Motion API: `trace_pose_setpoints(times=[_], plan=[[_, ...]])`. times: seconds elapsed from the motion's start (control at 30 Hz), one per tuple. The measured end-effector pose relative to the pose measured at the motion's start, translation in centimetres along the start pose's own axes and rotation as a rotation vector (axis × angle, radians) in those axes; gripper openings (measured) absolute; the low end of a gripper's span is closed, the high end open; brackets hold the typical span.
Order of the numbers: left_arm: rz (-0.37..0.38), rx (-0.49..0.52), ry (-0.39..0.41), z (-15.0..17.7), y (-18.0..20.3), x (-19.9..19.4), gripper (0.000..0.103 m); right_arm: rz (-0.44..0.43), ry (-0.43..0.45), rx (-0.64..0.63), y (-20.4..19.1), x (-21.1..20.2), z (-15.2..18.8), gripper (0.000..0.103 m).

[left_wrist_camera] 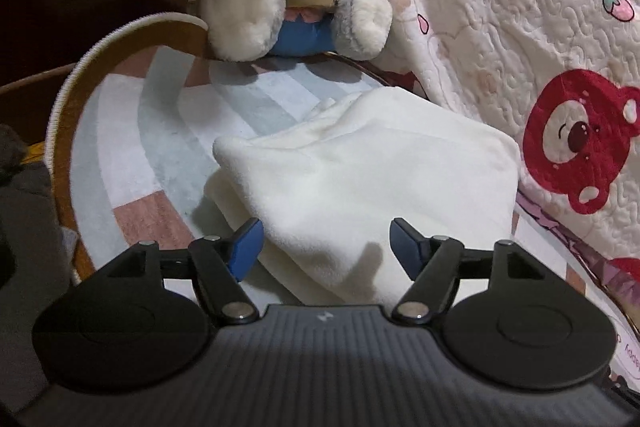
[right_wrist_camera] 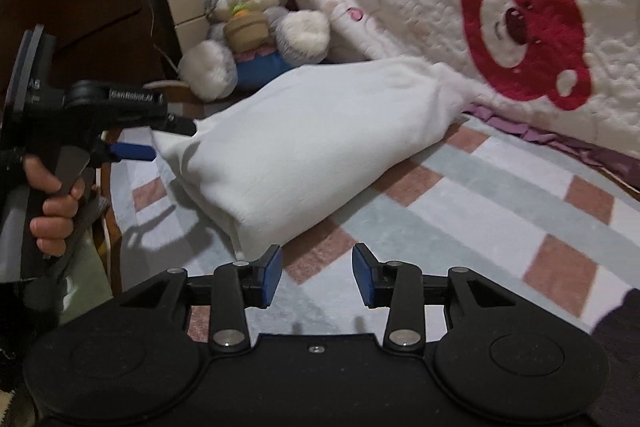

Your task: Fold clothes

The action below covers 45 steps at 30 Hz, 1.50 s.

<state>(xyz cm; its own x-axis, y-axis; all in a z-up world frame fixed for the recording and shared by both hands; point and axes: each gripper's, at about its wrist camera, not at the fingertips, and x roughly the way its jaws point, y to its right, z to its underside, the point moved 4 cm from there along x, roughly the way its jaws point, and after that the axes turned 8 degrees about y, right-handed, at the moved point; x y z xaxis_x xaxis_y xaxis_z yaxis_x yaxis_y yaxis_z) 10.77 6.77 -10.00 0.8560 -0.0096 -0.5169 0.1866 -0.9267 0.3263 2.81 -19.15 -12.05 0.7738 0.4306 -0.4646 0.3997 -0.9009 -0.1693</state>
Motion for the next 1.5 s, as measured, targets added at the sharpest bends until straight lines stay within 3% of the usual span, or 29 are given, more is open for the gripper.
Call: trace_pose_setpoints(times=[0.17,0.43,0.8,0.97,1.13,1.27,1.5], plan=[[-0.003,0.089,-0.011,1.6,1.8,-2.5,0.076,0.018,0.025,-0.007,0.4,-2.3,-0.4,0.050],[0.062,0.260,-0.024,5.4,4.6,-9.3,0.083,0.040,0.063,-0.035,0.2,-6.9,0.2,0.060],[0.049,0.288,-0.015,10.1,6.5,-19.3,0.096,0.104,0.096,0.023,-0.5,-13.5,1.3,0.066],[0.065,0.344,-0.015,10.5,7.8,-20.7,0.097,0.076,0.140,0.013,-1.5,-16.4,2.7,0.077],[0.047,0.324,-0.028,11.9,7.6,-22.7,0.097,0.080,0.137,0.029,-2.4,-18.0,4.7,0.077],[0.067,0.361,-0.043,12.9,7.4,-23.9,0.097,0.086,0.148,0.018,-3.1,-19.1,5.9,0.083],[0.079,0.382,-0.037,13.3,7.3,-24.8,0.098,0.081,0.165,-0.018,-4.2,-20.1,7.2,0.083]])
